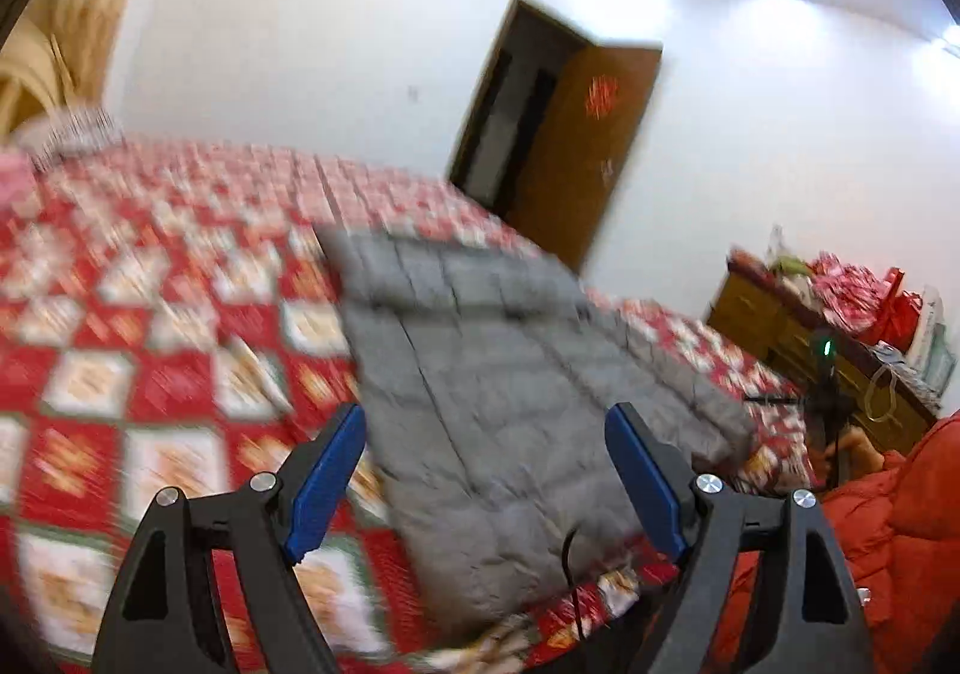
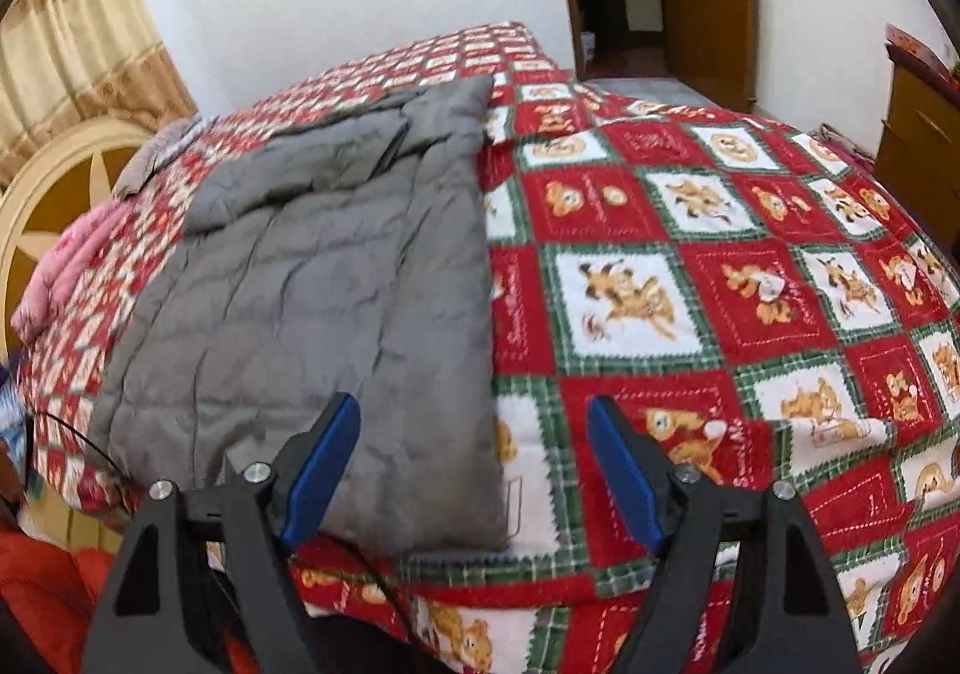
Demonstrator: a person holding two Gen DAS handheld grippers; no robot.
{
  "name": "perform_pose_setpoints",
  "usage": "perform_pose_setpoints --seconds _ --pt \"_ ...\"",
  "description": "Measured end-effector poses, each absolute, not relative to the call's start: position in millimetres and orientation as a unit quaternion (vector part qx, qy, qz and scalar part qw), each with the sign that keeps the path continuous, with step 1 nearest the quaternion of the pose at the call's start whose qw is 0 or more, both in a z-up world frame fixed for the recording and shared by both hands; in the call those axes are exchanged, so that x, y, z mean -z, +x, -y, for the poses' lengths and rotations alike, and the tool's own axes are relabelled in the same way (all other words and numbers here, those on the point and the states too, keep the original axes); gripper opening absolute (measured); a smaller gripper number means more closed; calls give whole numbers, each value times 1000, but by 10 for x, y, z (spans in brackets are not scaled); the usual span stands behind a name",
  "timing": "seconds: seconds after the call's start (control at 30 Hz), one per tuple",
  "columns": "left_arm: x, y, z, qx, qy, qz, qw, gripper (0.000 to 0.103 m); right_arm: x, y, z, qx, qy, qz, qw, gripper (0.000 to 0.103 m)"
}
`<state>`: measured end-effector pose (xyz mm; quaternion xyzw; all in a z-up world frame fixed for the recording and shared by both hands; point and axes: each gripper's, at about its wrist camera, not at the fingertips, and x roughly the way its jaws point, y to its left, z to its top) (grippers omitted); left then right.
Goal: Fold large clothes
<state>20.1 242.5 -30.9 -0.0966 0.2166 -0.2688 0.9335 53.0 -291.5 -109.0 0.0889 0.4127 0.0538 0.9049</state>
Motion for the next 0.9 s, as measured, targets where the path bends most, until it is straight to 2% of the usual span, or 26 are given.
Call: perform_pose_setpoints --seconds 0.07,0.1,0.13,0.27,0.47,0.53,0.57,0.6,0.67,0.8,0.9 --pt "90 39 -2602 264 -97 -179 943 90 1119 520 2864 -64 75 -416 904 81" --pt "38 5 -2662 265 -97 -173 944 98 1136 522 2834 -67 68 -417 904 81" --pt "3 -24 -2711 267 -96 -173 943 99 1164 508 2821 -68 66 -417 904 81" --pt "126 43 -2600 268 -68 -203 939 99 1301 531 2731 -79 59 -434 896 81" --pt "838 393 -2016 281 13 -331 900 99 1407 515 2576 -86 18 -447 890 79" --pt "1031 484 -1903 282 14 -357 890 99 1408 502 2552 -86 9 -445 891 77" --pt "1123 538 -1861 277 11 -365 889 99 1403 495 2549 -89 9 -445 891 69" --pt "1189 587 -1850 267 2 -370 890 99 1406 495 2555 -97 14 -449 888 61" --pt "1284 699 -1903 259 -47 -383 886 99 1400 497 2577 -99 20 -448 888 59" --pt "1586 920 -2123 268 -209 -431 836 99 1402 483 2633 -105 43 -445 889 60" --pt "1639 823 -2188 295 -247 -429 817 99 1386 461 2597 -107 35 -446 888 60"
